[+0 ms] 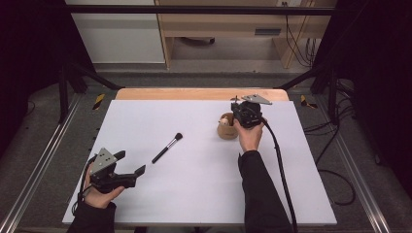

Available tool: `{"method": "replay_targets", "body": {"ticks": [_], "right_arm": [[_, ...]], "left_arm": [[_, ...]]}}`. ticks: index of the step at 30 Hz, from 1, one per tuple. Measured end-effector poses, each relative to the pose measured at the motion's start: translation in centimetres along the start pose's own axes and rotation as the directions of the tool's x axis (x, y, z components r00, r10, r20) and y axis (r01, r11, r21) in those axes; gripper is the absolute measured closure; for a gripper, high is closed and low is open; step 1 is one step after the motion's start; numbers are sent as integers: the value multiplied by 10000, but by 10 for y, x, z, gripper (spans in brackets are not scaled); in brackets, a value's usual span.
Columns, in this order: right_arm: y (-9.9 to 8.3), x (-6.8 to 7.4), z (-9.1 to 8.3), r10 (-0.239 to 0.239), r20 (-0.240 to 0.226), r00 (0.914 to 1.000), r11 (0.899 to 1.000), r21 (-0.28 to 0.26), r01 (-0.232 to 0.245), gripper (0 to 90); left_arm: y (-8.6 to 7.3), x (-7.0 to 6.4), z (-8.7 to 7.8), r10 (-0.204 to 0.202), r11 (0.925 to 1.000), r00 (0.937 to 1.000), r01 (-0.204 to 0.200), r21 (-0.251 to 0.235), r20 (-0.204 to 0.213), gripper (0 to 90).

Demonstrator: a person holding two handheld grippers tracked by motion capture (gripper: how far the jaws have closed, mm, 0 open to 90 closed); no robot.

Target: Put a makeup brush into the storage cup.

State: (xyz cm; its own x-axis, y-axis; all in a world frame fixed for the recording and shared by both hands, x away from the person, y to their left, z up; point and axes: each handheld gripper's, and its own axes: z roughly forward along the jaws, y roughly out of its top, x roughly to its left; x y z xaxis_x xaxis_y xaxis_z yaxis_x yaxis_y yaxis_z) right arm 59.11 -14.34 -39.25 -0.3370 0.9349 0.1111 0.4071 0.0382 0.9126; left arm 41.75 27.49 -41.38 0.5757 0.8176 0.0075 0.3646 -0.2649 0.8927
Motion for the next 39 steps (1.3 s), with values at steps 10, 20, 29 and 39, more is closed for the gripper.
{"method": "replay_targets", "body": {"ticks": [10, 20, 29, 39], "right_arm": [[-12, -7, 2, 61, 35, 10000, 9983, 578, -63, 841], [-10, -5, -8, -82, -74, 9999, 9954, 951, 89, 734], [-12, -2, -47, -161, -732, 9972, 9993, 333, 185, 604], [-17, -3, -85, -456, -1547, 9869, 9989, 73, 473, 469]], "left_arm": [[0, -1, 2, 61, 10000, 10000, -62, 62, 14, 99], [0, -2, 1, 57, 10000, 10000, -57, 45, 17, 99], [1, -3, 2, 95, 9999, 9999, -95, 59, 36, 98], [1, -4, 2, 65, 10000, 10000, -65, -17, 27, 99]]}}
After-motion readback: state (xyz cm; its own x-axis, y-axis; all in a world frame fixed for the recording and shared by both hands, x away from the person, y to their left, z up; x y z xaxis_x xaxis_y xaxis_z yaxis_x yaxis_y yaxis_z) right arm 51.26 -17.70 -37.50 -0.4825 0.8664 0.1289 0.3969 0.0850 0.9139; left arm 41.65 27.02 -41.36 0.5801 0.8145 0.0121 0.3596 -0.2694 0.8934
